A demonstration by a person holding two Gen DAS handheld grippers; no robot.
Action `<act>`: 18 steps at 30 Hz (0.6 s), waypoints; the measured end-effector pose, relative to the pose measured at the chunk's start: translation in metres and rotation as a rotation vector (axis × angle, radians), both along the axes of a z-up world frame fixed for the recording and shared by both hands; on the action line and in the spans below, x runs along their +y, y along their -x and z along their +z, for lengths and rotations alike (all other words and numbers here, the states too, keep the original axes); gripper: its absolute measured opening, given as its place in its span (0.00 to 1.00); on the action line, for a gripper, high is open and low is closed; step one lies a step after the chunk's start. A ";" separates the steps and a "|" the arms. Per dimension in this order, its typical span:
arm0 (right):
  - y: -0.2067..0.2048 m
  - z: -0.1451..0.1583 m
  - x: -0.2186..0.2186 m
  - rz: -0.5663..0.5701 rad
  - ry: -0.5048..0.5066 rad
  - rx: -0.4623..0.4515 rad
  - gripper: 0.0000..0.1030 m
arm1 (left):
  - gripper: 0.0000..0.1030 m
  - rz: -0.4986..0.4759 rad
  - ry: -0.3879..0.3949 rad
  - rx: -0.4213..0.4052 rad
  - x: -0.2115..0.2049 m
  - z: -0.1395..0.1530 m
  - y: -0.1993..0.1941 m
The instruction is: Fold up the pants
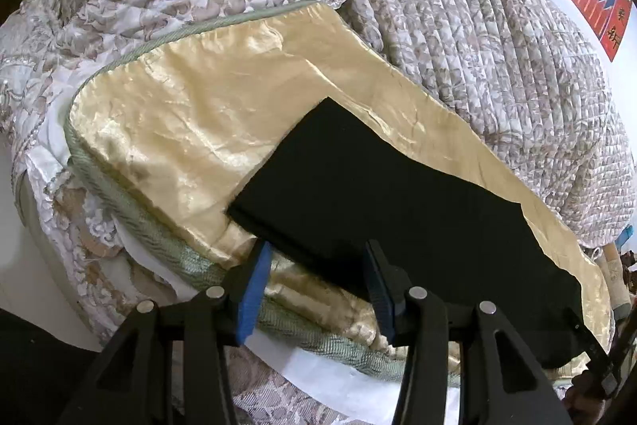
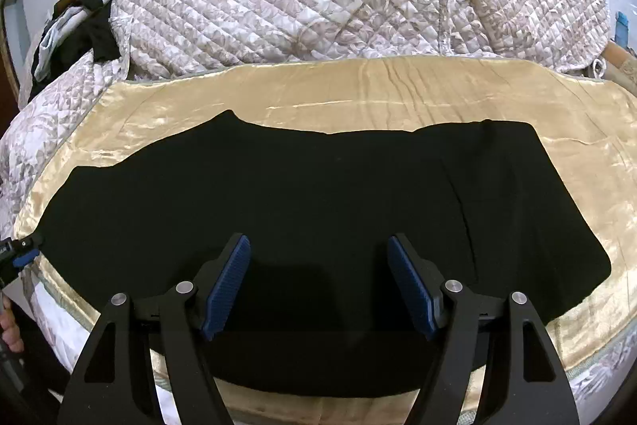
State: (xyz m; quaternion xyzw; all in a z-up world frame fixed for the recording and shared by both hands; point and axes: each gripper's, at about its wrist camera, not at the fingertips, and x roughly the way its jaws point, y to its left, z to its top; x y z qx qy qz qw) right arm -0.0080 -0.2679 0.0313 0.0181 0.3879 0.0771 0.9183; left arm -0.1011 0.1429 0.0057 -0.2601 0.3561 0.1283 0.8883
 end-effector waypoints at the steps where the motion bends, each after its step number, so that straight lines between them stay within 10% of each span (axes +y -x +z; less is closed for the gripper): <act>1: 0.000 0.000 -0.001 -0.004 -0.002 0.000 0.69 | 0.49 0.002 0.004 -0.002 0.002 -0.001 -0.001; 7: -0.002 0.001 -0.005 -0.020 -0.026 0.009 0.69 | 0.47 0.036 0.018 -0.031 0.007 0.002 -0.014; 11: -0.002 0.002 -0.004 -0.015 -0.025 0.006 0.69 | 0.15 0.028 -0.053 -0.011 0.001 0.004 -0.025; 18: 0.000 0.006 -0.007 -0.022 -0.046 -0.002 0.69 | 0.08 -0.023 -0.048 -0.037 -0.007 0.021 -0.033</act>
